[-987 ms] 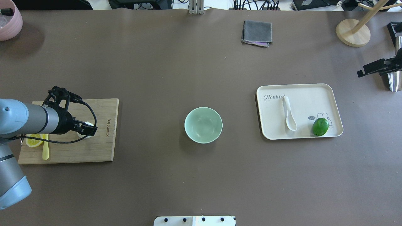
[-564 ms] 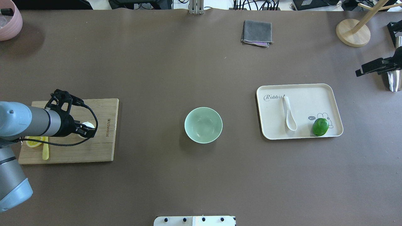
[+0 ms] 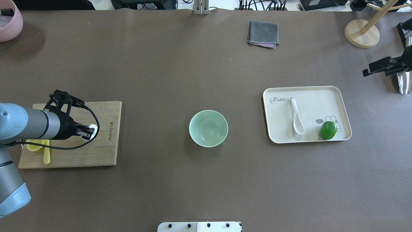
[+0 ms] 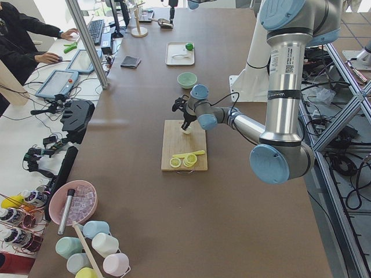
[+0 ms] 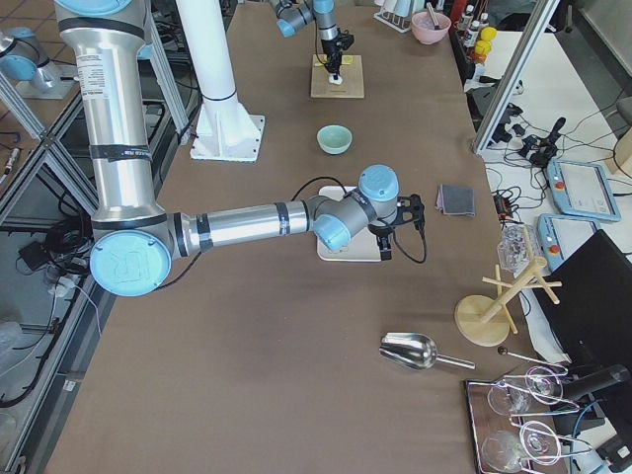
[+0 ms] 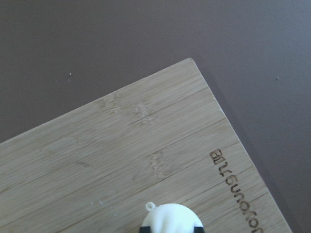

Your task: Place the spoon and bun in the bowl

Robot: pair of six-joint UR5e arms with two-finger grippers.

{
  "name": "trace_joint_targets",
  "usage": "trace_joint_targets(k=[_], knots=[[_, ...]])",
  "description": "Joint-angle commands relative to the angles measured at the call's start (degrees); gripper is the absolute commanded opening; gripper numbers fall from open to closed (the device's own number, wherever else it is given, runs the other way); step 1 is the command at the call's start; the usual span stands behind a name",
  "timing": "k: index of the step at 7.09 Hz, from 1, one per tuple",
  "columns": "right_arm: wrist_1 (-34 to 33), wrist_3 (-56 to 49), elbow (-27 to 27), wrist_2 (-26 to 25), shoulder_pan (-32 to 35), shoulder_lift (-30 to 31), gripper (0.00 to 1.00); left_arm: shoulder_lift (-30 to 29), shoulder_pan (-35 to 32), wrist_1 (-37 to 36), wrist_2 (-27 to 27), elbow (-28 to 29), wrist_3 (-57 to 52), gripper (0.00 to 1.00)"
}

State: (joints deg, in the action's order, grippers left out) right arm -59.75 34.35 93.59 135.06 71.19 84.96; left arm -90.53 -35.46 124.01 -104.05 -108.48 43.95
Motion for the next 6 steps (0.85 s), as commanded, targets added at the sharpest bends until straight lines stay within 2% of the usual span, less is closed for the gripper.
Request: trace_joint_targets(k=[1,2,4,5,6], knots=[[-0.11,0.28,-0.43,0.11,-0.43,-1.02,1.00,-2.18,-3.01,-1.74,-4.11,-1.64,-0.09,0.00],[-0.11,1.24,-0.43,-0.06,-1.48,-1.29,1.00,-8.03,-5.65,-6.10,-6.15,-1.30,0.00,0.00],[-0.02,3.17,-0.78,-2.85,-3.59,-2.07,1.00,-22.78,-6.29,-21.55,-6.00,-0.94,0.95,0.00],[0.07,4.83,-0.78,-3.40,-4.56,-2.78,1.00,-27.29,-6.12,-24.66,-5.99,-0.94,1.92,0.00],[0.07,5.46,-0.52,-3.40,-5.09,-3.04,1.00,-30.46,-5.25,-24.78,-5.99,0.54,7.67,0.00]])
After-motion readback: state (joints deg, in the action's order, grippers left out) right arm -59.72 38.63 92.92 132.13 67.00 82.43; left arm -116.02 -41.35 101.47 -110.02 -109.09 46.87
